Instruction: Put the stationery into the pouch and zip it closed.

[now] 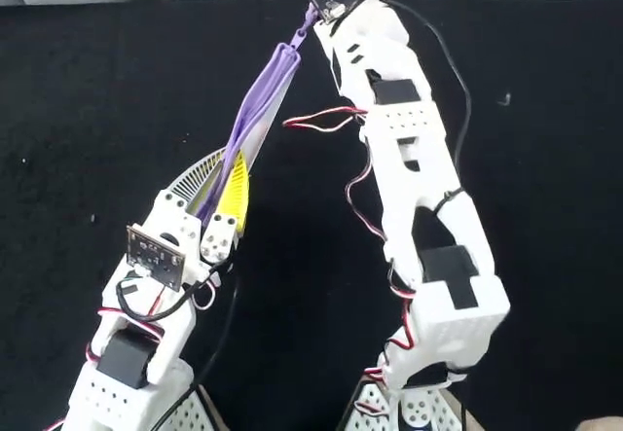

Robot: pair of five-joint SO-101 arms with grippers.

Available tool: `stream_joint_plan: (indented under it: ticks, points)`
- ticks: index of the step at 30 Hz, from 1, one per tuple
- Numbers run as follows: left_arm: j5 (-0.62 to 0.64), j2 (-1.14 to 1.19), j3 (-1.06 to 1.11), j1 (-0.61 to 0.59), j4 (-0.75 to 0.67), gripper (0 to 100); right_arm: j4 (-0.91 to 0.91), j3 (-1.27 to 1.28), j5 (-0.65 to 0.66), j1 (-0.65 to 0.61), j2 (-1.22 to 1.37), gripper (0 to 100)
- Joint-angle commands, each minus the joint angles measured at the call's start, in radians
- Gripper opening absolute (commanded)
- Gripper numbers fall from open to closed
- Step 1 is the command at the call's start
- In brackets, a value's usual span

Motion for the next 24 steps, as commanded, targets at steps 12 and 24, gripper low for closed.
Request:
stream_joint_plan:
  ticks: [12,24]
  points:
    - [0.015,-0.021,-0.064,-0.005,0.012,3,-0.002,-0.107,0.089,0.307,0.048,1.1]
    - [0.008,-0.02,-0.027,-0.004,0.011,8,0.299,-0.143,0.017,0.29,-0.157,1.3]
